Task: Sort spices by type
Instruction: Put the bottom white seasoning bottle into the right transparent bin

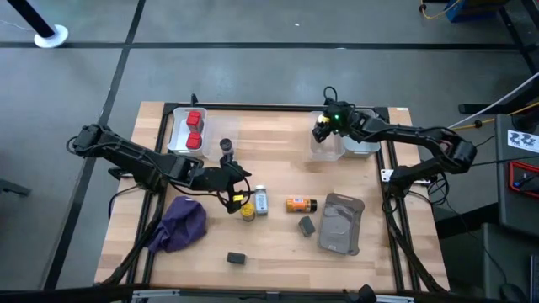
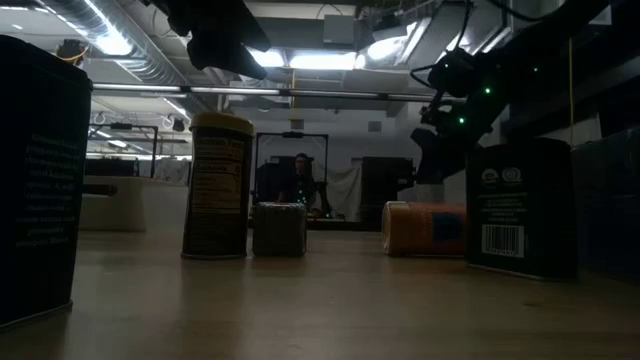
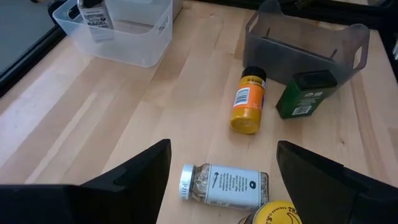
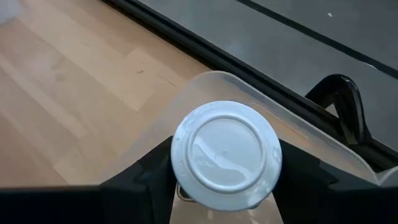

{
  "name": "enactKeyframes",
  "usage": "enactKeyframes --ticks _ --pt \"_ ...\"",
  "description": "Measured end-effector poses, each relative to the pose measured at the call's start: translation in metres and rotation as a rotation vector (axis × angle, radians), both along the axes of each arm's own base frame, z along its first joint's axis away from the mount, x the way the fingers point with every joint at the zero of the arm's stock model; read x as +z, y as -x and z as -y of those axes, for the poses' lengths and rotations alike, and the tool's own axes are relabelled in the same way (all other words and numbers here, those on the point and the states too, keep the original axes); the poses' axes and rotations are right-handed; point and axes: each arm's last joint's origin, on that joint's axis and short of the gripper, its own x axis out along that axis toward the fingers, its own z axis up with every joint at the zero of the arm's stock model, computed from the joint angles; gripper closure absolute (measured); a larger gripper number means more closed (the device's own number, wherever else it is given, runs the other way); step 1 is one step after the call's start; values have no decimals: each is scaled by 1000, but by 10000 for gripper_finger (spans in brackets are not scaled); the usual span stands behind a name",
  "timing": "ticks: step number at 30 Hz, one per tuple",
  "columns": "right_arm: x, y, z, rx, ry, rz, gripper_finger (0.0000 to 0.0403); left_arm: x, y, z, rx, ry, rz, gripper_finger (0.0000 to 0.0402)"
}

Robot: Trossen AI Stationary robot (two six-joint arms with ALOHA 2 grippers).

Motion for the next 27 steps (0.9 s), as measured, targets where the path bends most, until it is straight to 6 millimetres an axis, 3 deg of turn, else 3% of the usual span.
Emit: enactKeyframes --ticks 5,15,27 --pt "-6 -1 1 -1 -10 -18 164 0 0 0 2 1 1 125" --pt "-12 -3 1 -1 -25 -38 155 0 0 0 11 6 3 125" --pt "17 -10 5 36 -84 -60 153 0 0 0 25 24 7 125"
